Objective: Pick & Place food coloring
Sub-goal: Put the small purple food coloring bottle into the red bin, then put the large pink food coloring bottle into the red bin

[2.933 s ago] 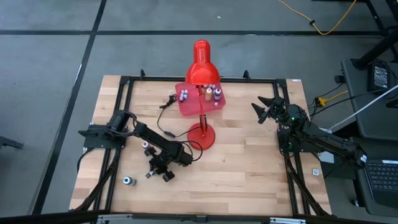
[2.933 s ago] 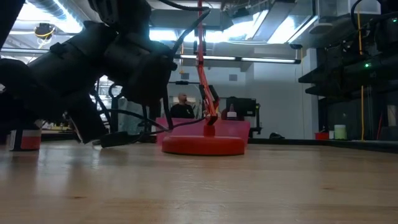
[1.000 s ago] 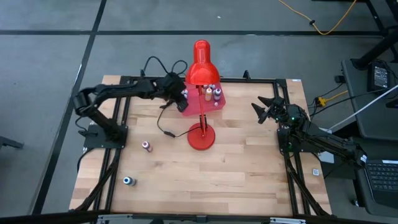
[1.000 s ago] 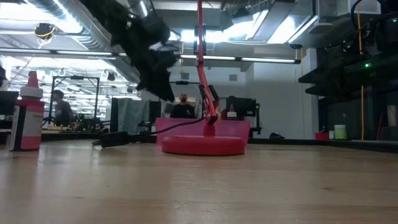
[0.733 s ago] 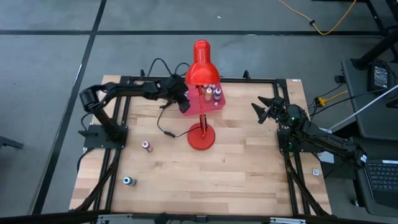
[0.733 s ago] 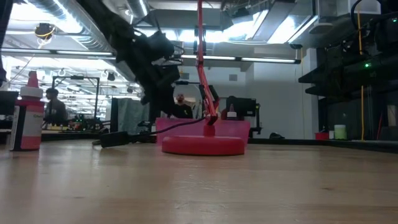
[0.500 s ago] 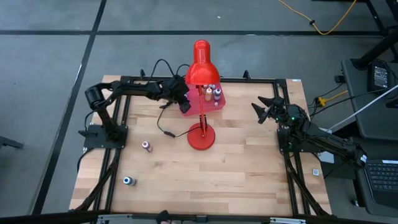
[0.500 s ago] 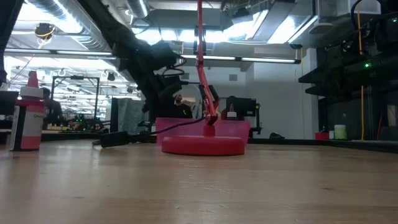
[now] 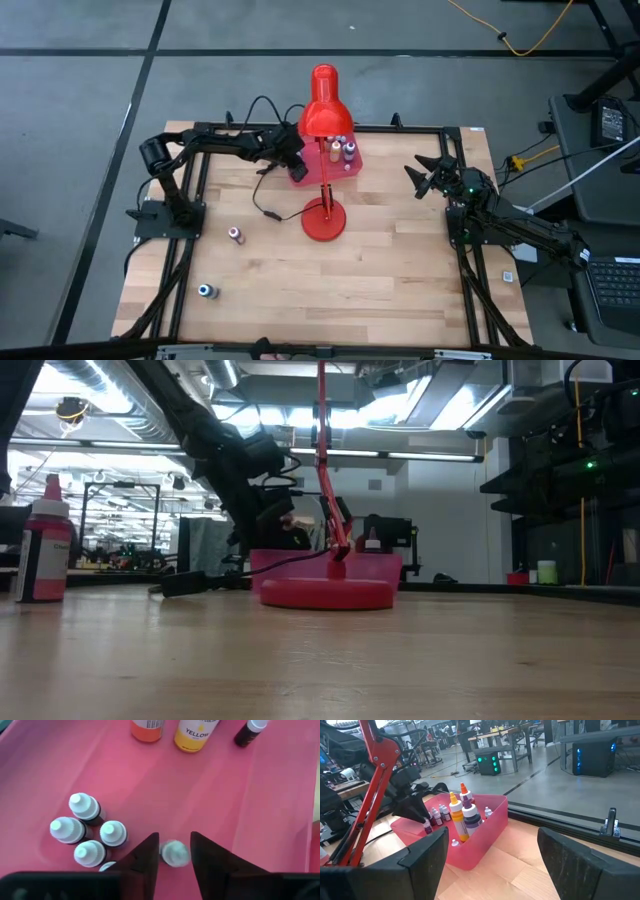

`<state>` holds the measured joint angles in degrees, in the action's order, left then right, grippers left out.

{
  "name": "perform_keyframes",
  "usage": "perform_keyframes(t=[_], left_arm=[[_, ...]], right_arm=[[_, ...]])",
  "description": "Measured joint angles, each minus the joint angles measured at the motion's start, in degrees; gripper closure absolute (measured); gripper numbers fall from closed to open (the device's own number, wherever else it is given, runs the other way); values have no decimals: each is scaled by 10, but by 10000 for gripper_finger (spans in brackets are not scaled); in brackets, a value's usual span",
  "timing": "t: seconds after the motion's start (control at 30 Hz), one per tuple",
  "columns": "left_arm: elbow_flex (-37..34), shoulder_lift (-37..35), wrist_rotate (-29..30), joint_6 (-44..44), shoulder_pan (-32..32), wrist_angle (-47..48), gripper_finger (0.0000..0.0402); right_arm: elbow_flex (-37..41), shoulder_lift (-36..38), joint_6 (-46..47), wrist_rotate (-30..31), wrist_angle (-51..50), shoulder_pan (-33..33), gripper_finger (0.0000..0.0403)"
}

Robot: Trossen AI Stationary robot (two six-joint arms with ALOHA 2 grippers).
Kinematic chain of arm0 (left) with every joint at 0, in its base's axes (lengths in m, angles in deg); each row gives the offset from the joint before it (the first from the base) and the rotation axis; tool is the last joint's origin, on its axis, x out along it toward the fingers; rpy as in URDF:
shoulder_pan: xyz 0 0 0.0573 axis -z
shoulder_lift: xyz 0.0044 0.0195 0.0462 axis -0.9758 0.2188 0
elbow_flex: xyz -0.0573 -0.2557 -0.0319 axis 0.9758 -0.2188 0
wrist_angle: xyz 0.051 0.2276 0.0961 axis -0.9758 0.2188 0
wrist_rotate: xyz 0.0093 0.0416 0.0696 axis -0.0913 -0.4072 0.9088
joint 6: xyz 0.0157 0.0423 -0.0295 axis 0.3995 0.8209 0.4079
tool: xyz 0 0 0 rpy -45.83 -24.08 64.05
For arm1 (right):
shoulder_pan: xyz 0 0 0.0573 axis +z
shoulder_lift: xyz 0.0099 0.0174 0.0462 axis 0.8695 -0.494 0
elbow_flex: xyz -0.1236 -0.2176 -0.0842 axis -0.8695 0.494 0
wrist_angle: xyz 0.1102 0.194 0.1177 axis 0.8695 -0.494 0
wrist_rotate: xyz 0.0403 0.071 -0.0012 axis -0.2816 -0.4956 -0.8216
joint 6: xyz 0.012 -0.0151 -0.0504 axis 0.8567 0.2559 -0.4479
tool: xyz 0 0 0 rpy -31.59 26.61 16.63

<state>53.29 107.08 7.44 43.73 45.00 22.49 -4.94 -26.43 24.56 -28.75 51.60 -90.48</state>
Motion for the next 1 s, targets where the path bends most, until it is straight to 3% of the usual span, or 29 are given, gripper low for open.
perform_keyframes(t=[0.4,0.7,1.0], left_arm=[[0,-13,0,-17,0,17,266],[0,-116,4,-50,4,37,265],[0,-285,116,-140,52,278,248]], right_arm=[[0,0,-1,0,0,0,97],[0,0,0,0,0,0,97],[0,0,0,0,0,0,97]])
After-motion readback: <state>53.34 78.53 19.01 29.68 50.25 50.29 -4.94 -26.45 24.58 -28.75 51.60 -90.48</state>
